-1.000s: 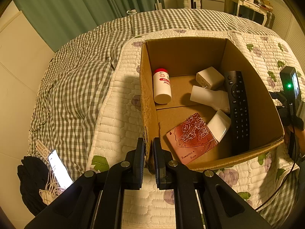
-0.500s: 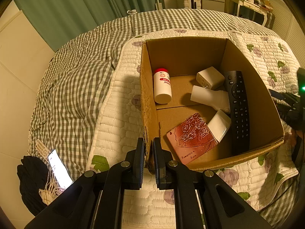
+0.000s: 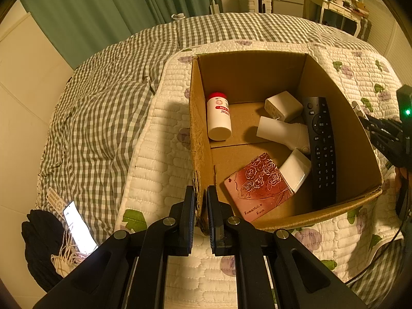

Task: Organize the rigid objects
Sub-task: 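Grasp the white handheld stand by its edge with the right tool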

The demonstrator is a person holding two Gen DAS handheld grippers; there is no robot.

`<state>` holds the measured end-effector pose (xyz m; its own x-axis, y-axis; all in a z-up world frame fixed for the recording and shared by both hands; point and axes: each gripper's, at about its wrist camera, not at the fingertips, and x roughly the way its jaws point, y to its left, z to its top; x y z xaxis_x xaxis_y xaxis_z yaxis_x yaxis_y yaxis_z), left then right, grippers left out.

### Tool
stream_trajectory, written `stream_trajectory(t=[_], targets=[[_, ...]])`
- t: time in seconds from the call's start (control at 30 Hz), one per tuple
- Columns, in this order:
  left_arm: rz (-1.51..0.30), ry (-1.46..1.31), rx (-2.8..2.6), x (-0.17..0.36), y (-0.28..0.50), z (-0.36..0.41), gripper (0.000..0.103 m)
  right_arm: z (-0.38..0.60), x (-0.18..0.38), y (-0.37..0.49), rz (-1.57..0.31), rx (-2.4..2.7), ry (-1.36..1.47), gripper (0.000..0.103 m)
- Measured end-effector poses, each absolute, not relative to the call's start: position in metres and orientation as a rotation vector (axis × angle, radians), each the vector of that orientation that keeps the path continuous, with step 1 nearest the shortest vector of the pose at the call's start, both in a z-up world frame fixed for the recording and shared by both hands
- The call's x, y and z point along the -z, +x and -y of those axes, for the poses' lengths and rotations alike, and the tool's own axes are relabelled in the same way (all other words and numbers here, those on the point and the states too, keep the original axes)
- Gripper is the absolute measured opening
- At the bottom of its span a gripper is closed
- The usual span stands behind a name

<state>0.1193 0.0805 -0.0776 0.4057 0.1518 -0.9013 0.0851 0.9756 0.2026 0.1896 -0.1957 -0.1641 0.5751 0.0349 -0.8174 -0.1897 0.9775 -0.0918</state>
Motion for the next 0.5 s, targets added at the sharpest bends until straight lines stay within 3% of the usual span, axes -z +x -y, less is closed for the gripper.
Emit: stream_trajectory(t=[0.3, 0.37, 0.4, 0.43, 0.47, 0.5], targets=[[-1.155, 0.232, -0.043, 0.078, 0.119, -0.081, 0.008, 0.187, 0.167, 0.203, -0.982, -0.167, -0.219, 0.018], [-1.155, 0.23, -0.043, 0.078, 0.118, -0.082, 0.008, 0.189, 0.172, 0.207, -1.032, -0.195, -0.181, 0.034], [-1.154, 0.229, -0.043, 0.077, 0.118, -0.082, 0.008, 0.188, 0.179, 0.209, -1.064, -0.174, -0.195, 0.065], [-1.155, 0.229, -0.042, 0.077, 0.118, -0.082, 0.008, 0.188, 0.188, 0.207, -1.069, -0.173, -0.205, 0.074], [-1.154, 0.228, -0.04, 0.077, 0.118, -0.082, 0.008, 0.189, 0.193, 0.205, -1.075, -0.198, -0.188, 0.072], [-1.154, 0.228, -0.039, 0.077, 0.118, -0.082, 0.008, 0.189, 0.195, 0.205, -1.079, -0.216, -0.17, 0.063]])
